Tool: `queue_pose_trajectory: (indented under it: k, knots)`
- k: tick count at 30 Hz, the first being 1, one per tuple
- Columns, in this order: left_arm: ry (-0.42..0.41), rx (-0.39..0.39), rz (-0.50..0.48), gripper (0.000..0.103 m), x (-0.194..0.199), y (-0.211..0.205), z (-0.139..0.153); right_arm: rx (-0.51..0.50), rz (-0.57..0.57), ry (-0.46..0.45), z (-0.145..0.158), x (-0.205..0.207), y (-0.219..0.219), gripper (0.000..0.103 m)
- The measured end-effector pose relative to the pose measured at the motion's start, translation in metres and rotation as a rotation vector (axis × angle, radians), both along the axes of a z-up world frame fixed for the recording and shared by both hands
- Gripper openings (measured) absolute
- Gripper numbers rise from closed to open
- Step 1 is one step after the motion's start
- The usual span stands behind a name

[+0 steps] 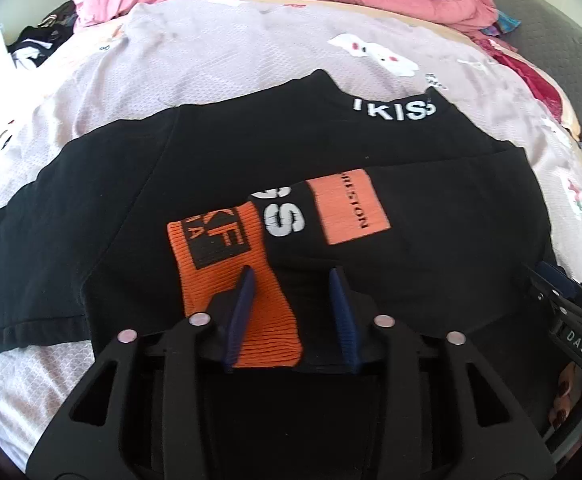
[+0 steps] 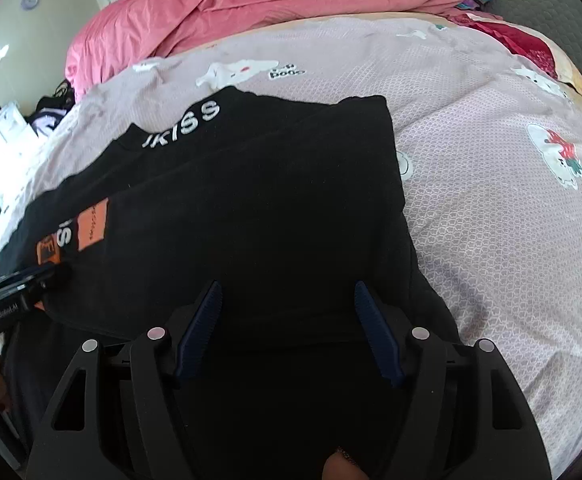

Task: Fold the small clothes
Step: 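Lower the sleeve onto the shirt body and open the right tool, then move the left tool to the other orange cuff and grasp it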

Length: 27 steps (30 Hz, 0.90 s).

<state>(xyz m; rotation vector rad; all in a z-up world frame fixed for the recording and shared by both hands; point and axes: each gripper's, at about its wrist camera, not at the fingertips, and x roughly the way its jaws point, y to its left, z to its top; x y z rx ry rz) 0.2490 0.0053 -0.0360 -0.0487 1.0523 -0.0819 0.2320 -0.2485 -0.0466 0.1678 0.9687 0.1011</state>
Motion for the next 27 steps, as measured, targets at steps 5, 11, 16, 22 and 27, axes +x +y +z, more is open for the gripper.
queue_pose_trajectory:
  k: [5, 11, 16, 22, 27]
  knots:
    - [-0.007, -0.01, -0.01, 0.043, -0.005, -0.002, 0.005, 0.097, -0.042, -0.038, 0.014, -0.021, -0.011, 0.069]
    - [-0.048, -0.04, -0.029, 0.055, -0.027, -0.003, 0.024, 0.127, -0.072, -0.098, 0.038, -0.056, -0.022, 0.08]
    - [-0.096, -0.073, 0.0, 0.072, -0.046, 0.004, 0.04, 0.09, -0.057, -0.169, 0.057, -0.078, -0.016, 0.091]
    - [-0.136, -0.085, 0.024, 0.089, -0.066, 0.009, 0.053, 0.081, -0.042, -0.223, 0.075, -0.094, -0.013, 0.097]
    - [-0.175, -0.076, 0.029, 0.094, -0.079, 0.014, 0.065, 0.089, -0.031, -0.235, 0.081, -0.1, -0.009, 0.098]
